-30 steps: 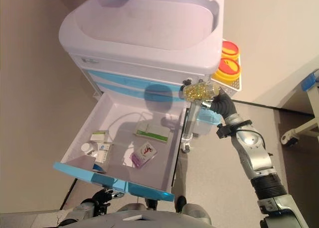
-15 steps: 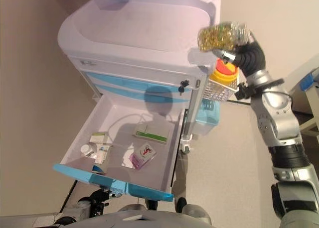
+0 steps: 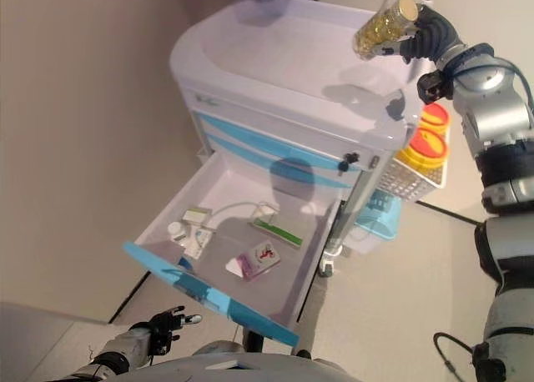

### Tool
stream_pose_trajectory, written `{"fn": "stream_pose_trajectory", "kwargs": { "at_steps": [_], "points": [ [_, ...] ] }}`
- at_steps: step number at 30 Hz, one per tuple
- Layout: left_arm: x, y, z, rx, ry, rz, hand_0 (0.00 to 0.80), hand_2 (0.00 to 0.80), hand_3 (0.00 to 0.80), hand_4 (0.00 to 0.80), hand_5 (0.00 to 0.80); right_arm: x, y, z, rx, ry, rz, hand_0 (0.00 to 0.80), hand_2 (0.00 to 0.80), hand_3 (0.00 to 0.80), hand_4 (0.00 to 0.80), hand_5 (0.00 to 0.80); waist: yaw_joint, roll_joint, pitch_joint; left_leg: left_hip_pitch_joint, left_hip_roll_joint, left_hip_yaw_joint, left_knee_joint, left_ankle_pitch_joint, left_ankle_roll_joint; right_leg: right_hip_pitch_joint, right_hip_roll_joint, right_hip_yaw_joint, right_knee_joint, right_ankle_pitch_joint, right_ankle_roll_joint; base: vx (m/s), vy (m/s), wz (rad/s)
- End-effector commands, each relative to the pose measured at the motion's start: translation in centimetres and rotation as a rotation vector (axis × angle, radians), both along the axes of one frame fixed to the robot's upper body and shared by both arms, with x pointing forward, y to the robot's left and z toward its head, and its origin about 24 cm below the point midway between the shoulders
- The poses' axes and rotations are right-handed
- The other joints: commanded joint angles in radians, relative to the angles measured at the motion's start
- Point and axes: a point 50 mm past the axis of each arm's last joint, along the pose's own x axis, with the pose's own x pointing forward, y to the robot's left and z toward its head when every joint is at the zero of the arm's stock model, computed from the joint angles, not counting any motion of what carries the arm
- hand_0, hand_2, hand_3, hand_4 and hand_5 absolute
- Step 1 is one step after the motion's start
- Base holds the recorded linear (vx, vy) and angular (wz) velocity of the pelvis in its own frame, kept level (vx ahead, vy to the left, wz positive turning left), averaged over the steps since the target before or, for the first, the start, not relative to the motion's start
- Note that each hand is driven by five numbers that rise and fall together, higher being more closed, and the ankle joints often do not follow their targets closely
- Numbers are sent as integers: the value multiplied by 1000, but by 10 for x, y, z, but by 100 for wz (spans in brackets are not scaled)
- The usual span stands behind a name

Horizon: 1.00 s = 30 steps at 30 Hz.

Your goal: Open the drawer and pick up the medicine

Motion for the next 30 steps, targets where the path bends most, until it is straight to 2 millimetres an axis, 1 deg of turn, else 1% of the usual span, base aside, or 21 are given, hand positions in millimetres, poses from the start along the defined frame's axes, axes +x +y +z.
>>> {"fn": "stream_pose_trajectory", "kwargs": {
  "at_steps": [1, 3, 6, 10, 13, 18, 23, 24, 25, 28, 30],
  "points": [
    [-4, 26, 6, 77, 47, -8, 0, 0, 0, 0, 0, -7, 0, 50, -149, -90, -43, 800, 800, 800, 800, 800, 56, -59, -30, -19, -23, -2, 50, -118, -21, -57, -68, -4, 117, -34, 63, 64, 14, 27],
    [-6, 29, 6, 81, 51, -7, 0, 0, 0, 0, 0, -6, -5, 53, -197, -72, -95, 800, 800, 800, 800, 800, 72, -61, -25, -23, -27, -16, 53, -116, -20, -55, -71, -15, 121, -35, 63, 67, 14, 28],
    [-8, 30, 7, 78, 44, -5, 0, 0, 0, 0, 0, -3, -11, 50, -233, -17, -146, 800, 800, 800, 800, 800, 92, -62, -21, -26, -31, -31, 55, -114, -19, -52, -75, -26, 123, -35, 64, 73, 25, 25],
    [-7, 31, 8, 67, 28, -16, 0, 0, 0, 0, 0, 1, -19, 40, -245, 57, -191, 800, 800, 800, 800, 800, 113, -57, -15, -27, -35, -46, 55, -110, -19, -47, -79, -34, 118, -30, 68, 81, 31, 17],
    [-3, 31, 10, 61, 10, -24, 0, 0, 0, 0, 0, 3, -22, 32, -266, 106, -209, 800, 800, 800, 800, 800, 125, -54, -9, -37, -36, -53, 60, -109, -19, -52, -82, -38, 116, -26, 70, 44, 16, 13],
    [2, 34, 13, 59, -11, -42, 0, 0, 0, 0, 0, 2, -31, 26, -319, 175, -235, 800, 800, 800, 800, 800, 133, -52, 9, -50, -37, -62, 63, -105, -17, -67, -85, -40, 121, -22, 74, 3, -3, 8],
    [3, 40, 17, 70, -20, -56, 0, 0, 0, 0, 0, -3, -42, 25, -388, 255, -250, 800, 800, 800, 800, 800, 129, -56, 26, -50, -33, -58, 56, -100, -16, -74, -83, -32, 122, -15, 78, 0, 0, 0],
    [3, 40, 17, 71, -20, -58, 0, 0, 0, 0, 0, -4, -43, 25, -391, 260, -248, 562, 562, 562, 562, 562, 128, -56, 27, -50, -33, -58, 55, -101, -15, -74, -83, -31, 122, -15, 79, 0, 0, 0],
    [3, 41, 17, 72, -19, -61, 0, 0, 0, 0, 0, -5, -45, 25, -394, 266, -249, 0, 0, 0, 0, 0, 125, -56, 27, -49, -33, -54, 55, -101, -15, -74, -84, -30, 122, -14, 80, 10, -2, 3],
    [3, 42, 18, 72, -14, -66, 0, 0, 0, 0, 0, -5, -44, 29, -389, 235, -250, 0, 0, 0, 0, 0, 118, -53, 26, -42, -30, -45, 53, -101, -14, -73, -84, -24, 124, -12, 82, 5, 1, 1],
    [3, 43, 19, 71, -10, -69, 0, 0, 0, 0, 0, -5, -43, 35, -371, 189, -263, 0, 0, 0, 0, 0, 110, -49, 24, -36, -27, -35, 53, -103, -14, -71, -85, -18, 125, -11, 85, 0, 0, 0]
  ]
}}
